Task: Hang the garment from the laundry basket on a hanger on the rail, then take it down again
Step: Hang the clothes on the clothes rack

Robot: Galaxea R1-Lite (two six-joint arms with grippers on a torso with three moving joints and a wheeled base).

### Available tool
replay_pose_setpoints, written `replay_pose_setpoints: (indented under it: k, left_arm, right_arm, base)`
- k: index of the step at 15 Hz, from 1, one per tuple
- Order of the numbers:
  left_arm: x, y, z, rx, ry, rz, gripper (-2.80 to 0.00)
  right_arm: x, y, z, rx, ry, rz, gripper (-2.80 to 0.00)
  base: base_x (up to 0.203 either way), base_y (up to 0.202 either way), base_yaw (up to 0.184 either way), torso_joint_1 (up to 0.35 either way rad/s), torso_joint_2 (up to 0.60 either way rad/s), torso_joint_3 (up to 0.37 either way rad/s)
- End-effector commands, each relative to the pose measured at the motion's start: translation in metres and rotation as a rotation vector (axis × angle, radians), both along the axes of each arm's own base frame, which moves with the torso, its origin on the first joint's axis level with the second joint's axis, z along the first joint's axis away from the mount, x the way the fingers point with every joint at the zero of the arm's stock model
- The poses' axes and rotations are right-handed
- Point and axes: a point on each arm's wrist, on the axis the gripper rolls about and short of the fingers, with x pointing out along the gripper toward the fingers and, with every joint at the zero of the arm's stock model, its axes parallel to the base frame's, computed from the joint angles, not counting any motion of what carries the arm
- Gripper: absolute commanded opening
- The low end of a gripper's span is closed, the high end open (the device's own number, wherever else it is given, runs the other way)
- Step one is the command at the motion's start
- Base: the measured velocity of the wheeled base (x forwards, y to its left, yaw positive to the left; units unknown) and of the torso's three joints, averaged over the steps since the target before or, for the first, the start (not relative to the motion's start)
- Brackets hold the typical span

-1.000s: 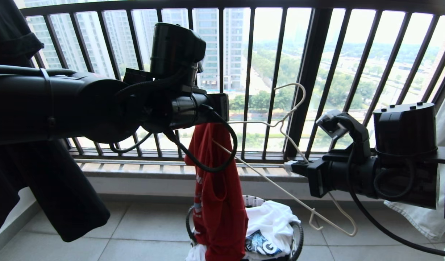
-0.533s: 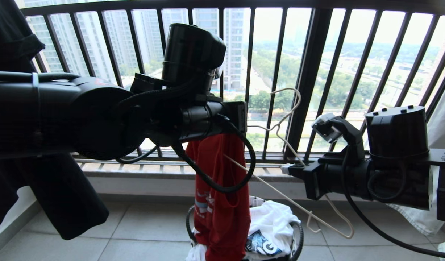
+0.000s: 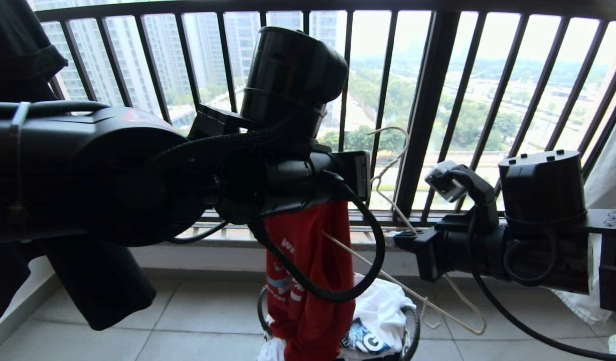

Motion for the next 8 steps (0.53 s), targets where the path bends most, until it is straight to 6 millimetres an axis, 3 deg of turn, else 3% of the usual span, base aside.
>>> replay_pose_setpoints:
  k: [1,8]
  left_arm:
    - [-0.0028,-0.0014,0.0006,-0.009,0.005,-0.003,-2.80]
    - [0.0000,-0.0052,-0.0025,-0.019,0.006,0.003,-2.80]
  right_arm:
    - [0.0015,0.0031,-0.0015,0.008,-0.007,0.006,-2.80]
    - [0.0108,0.0085,-0.0074,0.088,-0.081,-0.006,-2.80]
  base:
    - [0.000,0.000,0.000,0.000,0.00,0.000]
    - [0.000,0.000,0.000,0.000,0.00,0.000]
